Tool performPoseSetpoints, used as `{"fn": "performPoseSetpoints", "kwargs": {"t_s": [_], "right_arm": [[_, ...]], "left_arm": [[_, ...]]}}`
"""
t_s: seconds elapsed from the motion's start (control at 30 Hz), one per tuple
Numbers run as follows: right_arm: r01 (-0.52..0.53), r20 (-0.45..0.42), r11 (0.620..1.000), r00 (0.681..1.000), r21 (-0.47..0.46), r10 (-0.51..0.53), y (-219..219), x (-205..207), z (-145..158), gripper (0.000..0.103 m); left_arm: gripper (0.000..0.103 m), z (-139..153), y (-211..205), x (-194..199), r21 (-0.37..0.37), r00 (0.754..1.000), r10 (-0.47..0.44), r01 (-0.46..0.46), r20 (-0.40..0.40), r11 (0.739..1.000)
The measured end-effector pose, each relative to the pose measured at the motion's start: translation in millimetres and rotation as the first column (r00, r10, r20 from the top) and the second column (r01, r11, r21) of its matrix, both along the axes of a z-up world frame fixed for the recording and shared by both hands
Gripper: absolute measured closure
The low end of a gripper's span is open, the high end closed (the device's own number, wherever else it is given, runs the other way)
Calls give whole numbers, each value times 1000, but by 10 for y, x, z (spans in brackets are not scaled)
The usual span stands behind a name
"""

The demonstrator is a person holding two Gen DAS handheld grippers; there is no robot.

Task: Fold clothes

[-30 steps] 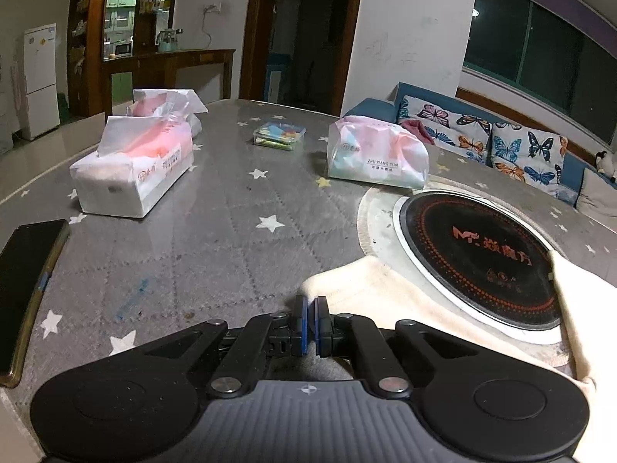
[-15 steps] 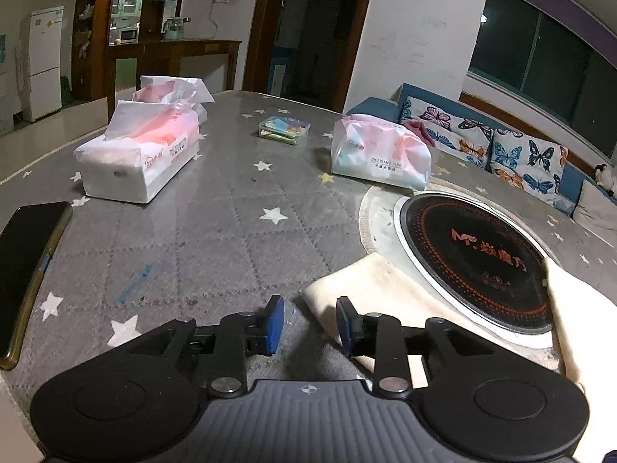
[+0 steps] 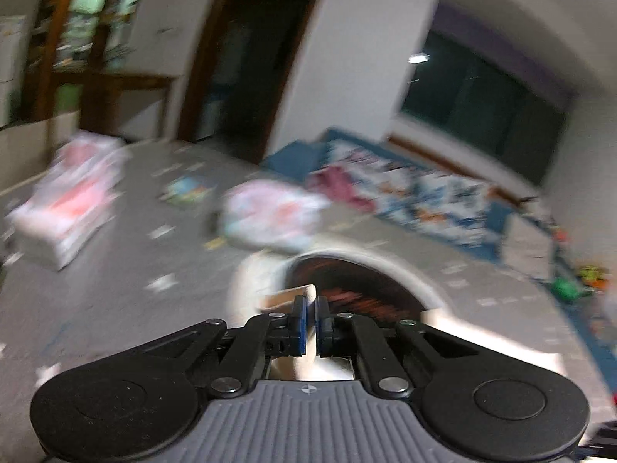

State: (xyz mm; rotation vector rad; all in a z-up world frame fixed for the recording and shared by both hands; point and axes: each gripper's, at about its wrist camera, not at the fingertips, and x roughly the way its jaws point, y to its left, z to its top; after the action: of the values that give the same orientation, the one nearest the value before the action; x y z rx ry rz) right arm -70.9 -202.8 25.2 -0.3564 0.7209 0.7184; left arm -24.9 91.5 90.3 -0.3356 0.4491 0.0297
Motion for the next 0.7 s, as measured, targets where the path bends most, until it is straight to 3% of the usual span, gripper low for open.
{"fn": "performPoseSetpoints", "kwargs": {"t_s": [0.17, 0.33, 0.5, 0.7], "right_arm": [[126, 5, 991, 992, 33, -126, -386, 58, 33, 70], [237, 6, 969, 971, 63, -238, -802, 29, 47, 70], [344, -7, 936, 939, 76, -345, -1181, -50, 9, 70], [405, -30, 911, 914, 82, -404, -1386, -91, -46, 70]], "left_arm": [[99, 380, -652, -98, -19, 970, -221, 225, 103, 974], [99, 417, -1342, -189, 5, 880, -455, 459, 137, 889], [98, 183, -1839, -166, -33, 781, -620, 623, 71, 781], [93, -139, -2114, -235, -45, 680, -732, 730, -47, 682]]}}
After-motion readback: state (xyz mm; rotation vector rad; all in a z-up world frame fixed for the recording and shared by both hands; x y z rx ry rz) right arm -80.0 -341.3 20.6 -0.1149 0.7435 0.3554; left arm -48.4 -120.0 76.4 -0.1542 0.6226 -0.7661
